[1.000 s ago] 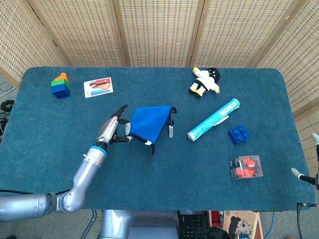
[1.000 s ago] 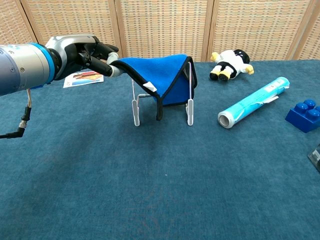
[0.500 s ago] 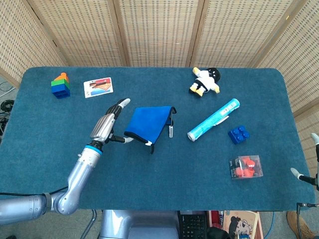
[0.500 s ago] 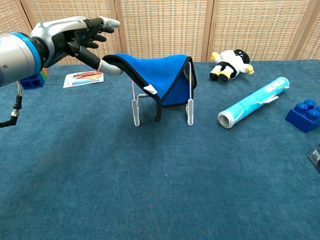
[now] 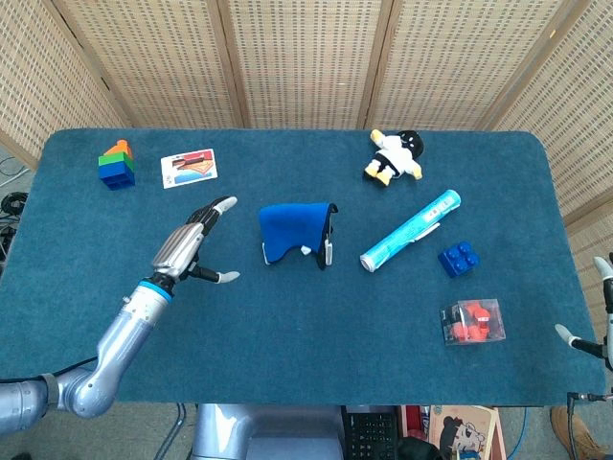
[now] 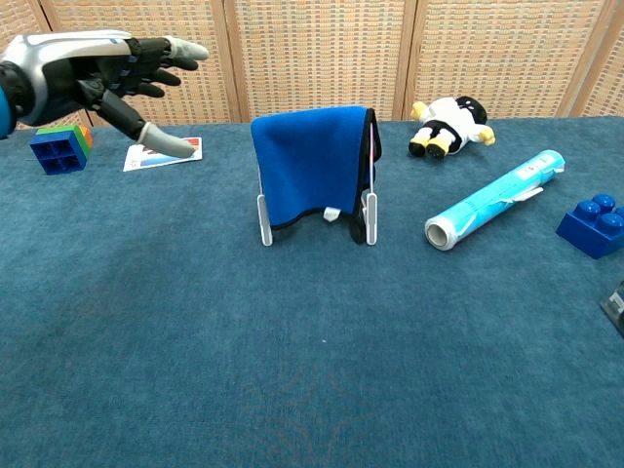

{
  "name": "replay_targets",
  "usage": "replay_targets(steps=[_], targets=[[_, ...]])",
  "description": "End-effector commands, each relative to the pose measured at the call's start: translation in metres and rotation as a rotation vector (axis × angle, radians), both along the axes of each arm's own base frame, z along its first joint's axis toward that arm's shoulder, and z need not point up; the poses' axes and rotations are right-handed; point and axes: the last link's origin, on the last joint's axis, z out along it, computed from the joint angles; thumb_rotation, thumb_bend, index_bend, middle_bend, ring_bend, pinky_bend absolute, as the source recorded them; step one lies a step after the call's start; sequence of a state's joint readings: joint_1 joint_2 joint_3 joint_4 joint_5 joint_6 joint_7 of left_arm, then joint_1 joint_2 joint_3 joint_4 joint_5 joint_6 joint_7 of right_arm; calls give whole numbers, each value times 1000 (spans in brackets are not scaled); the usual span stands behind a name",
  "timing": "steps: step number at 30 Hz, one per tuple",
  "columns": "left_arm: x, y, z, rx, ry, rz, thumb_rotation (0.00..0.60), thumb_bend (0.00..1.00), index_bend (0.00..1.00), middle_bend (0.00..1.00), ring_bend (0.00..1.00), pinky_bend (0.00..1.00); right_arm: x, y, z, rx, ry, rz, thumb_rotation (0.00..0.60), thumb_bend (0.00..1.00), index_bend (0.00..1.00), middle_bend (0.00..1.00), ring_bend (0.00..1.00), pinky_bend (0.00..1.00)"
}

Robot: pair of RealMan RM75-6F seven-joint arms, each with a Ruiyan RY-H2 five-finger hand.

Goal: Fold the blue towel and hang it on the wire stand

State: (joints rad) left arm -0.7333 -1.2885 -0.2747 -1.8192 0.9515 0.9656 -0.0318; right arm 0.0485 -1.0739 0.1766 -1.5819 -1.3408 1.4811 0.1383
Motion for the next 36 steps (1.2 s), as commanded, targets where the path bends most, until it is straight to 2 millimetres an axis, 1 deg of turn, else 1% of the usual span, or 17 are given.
replay_targets(steps=[1, 2, 5, 10, 14, 18, 19, 23, 27, 30, 33, 36], targets=[[-12, -6, 11, -4, 40, -1, 600, 81, 0, 0, 0, 0, 1, 1, 0, 1, 0, 3, 600, 0, 0, 0, 0, 0], [-14, -6, 13, 3, 41, 1, 600, 82, 0, 0, 0, 0, 1, 1, 0, 1, 0, 5, 600, 0, 0, 0, 0, 0], [-29, -9, 27, 53, 52, 17, 600, 81, 0, 0, 0, 0, 3, 2, -1, 4, 1, 13, 600, 0, 0, 0, 0, 0], [-59, -23, 51, 144, 91, 25, 600, 84, 0, 0, 0, 0, 7, 4, -1, 6, 0, 28, 600, 0, 0, 0, 0, 0], [-80, -36, 64, 192, 126, 43, 600, 88, 0, 0, 0, 0, 10, 6, -2, 10, -3, 41, 600, 0, 0, 0, 0, 0], [-110, -60, 82, 251, 202, 77, 600, 92, 0, 0, 0, 0, 17, 8, -5, 22, -8, 69, 600, 0, 0, 0, 0, 0], [-118, -68, 87, 276, 229, 84, 600, 93, 0, 0, 0, 0, 19, 9, -6, 28, -8, 78, 600, 0, 0, 0, 0, 0], [-139, -94, 98, 335, 293, 123, 600, 96, 0, 0, 0, 0, 25, 10, -12, 53, -5, 101, 600, 0, 0, 0, 0, 0], [-152, -114, 104, 393, 364, 154, 600, 103, 0, 0, 0, 0, 26, 10, -18, 81, -2, 107, 600, 0, 0, 0, 0, 0], [-158, -127, 106, 432, 441, 160, 600, 116, 0, 0, 0, 0, 28, 10, -22, 94, 2, 113, 600, 0, 0, 0, 0, 0], [-160, -141, 107, 479, 524, 159, 600, 129, 0, 0, 0, 0, 32, 12, -22, 93, 6, 133, 600, 0, 0, 0, 0, 0], [-159, -150, 104, 495, 538, 154, 600, 131, 0, 0, 0, 0, 35, 15, -21, 85, 7, 147, 600, 0, 0, 0, 0, 0]])
